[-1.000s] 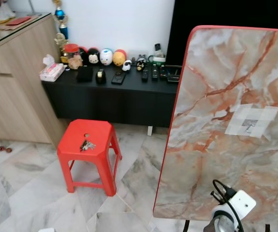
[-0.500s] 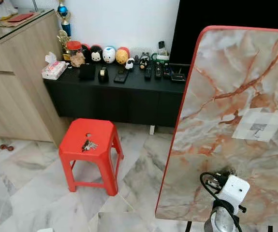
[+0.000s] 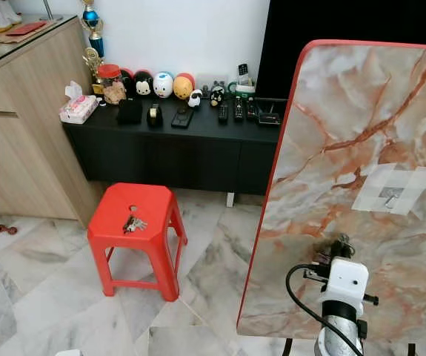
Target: Hang keys on a hook
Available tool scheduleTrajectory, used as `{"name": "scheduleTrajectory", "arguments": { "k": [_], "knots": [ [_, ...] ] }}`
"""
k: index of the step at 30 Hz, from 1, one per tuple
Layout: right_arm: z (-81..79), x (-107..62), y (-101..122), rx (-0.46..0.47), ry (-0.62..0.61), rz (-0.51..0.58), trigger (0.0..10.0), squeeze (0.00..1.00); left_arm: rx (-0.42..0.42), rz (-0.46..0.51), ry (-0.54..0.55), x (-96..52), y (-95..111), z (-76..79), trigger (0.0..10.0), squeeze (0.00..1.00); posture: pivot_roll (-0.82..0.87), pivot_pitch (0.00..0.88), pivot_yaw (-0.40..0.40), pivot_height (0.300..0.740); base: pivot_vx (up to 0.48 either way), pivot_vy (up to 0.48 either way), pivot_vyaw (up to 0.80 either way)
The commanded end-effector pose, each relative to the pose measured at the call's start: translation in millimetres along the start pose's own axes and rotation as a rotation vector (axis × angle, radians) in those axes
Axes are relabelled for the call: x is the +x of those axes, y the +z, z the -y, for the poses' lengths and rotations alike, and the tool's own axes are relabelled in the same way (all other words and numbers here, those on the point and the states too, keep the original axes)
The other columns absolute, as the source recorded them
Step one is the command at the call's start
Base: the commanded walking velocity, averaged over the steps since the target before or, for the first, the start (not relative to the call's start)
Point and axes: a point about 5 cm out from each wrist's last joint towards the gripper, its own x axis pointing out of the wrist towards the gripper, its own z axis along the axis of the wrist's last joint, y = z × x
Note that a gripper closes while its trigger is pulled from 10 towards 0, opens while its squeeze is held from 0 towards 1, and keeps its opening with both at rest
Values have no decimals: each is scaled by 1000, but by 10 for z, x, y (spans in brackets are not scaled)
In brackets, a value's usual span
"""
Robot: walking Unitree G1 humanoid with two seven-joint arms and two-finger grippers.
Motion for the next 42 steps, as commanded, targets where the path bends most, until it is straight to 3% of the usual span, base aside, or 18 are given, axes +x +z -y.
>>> {"name": "scheduleTrajectory", "arguments": {
  "k": [1,8,14,23,27,29,32,42],
  "knots": [
    [33,60,148,-41,-9,63,10000,0,24,-17,-8,-9,-36,-2,10000,0,108,0,-68,740,0,0,0],
    [35,168,447,-134,-12,182,10000,0,23,-16,-7,-9,-35,-1,10000,0,110,0,-71,740,0,0,0],
    [-19,141,576,-217,28,243,10000,0,20,-15,-5,-7,-29,-3,10000,0,107,0,-70,740,0,0,0],
    [228,137,580,-331,-195,193,10000,0,19,-9,-1,-3,-13,-8,10000,0,106,0,-67,740,0,0,0],
    [368,149,528,-287,-306,113,10000,0,18,-6,1,-2,-6,-9,10000,0,110,0,-67,740,0,0,0],
    [376,157,527,-275,-306,106,10000,0,17,-6,1,-1,-4,-10,10000,0,107,0,-65,740,0,0,0],
    [264,195,663,-397,-219,221,10000,0,18,-6,1,0,0,-8,10000,0,108,0,-65,740,0,0,0],
    [328,272,619,-370,-302,145,10000,0,16,-4,-7,4,9,-2,10000,0,108,0,-63,740,0,0,0]
  ]
}}
